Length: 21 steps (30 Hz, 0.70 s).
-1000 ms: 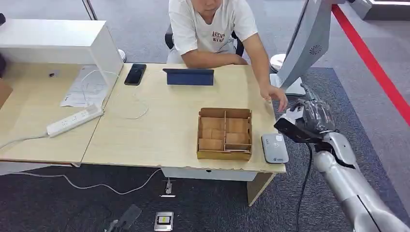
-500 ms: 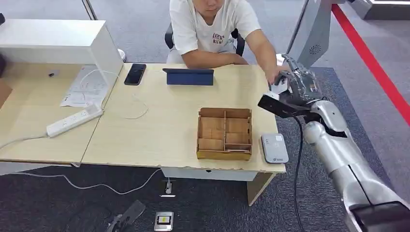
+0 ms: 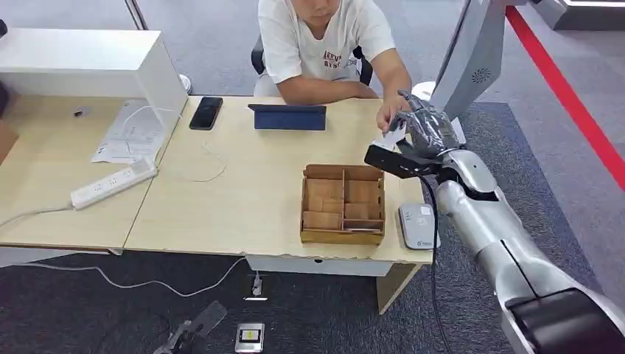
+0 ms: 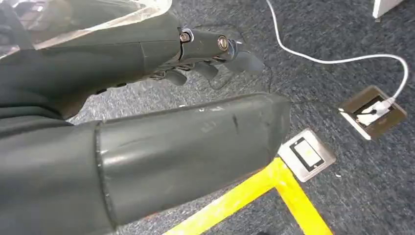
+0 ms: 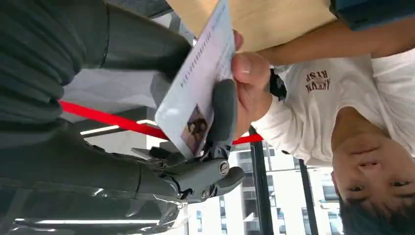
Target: Pass the card to the sensor for recognition and then transmit it.
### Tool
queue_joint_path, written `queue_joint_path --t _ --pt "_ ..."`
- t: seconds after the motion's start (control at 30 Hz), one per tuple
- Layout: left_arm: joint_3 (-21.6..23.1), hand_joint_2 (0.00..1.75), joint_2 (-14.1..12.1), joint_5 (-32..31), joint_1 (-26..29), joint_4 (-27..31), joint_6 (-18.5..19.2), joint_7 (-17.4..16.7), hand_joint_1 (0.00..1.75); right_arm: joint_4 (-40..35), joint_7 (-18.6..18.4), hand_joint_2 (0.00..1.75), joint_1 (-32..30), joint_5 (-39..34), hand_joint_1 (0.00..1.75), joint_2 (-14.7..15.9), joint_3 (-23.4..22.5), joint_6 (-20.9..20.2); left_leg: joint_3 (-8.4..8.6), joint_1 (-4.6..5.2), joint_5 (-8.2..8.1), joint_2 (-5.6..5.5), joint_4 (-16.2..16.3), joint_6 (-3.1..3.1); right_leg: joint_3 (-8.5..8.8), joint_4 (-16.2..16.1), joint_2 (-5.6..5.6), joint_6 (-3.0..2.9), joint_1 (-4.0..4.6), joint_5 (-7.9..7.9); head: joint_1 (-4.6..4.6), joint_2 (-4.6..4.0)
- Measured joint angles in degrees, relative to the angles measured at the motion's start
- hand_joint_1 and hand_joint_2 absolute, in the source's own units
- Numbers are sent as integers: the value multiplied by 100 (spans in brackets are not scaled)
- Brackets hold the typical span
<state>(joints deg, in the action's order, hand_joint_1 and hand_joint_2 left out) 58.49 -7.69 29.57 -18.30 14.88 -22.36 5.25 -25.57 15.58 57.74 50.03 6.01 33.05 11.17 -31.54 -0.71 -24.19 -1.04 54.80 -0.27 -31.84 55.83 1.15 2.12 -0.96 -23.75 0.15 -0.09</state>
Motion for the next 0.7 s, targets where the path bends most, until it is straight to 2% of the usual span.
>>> queue_joint_path --t 0.5,0.6,0.7 --pt "35 0 -2 -149 -45 0 9 -77 0 258 -85 175 -9 5 0 42 81 193 2 -1 0 3 0 0 -2 0 2 0 1 0 0 0" --pt "35 0 -2 -195 -46 0 -4 -70 0 262 44 175 -9 -77 0 59 83 354 1 -1 0 3 0 0 -2 0 2 0 1 0 0 0" --pt "29 0 0 -212 -35 0 -85 -13 0 247 315 175 -9 -545 0 77 22 527 1 -1 0 3 1 0 -2 0 2 0 1 0 0 0"
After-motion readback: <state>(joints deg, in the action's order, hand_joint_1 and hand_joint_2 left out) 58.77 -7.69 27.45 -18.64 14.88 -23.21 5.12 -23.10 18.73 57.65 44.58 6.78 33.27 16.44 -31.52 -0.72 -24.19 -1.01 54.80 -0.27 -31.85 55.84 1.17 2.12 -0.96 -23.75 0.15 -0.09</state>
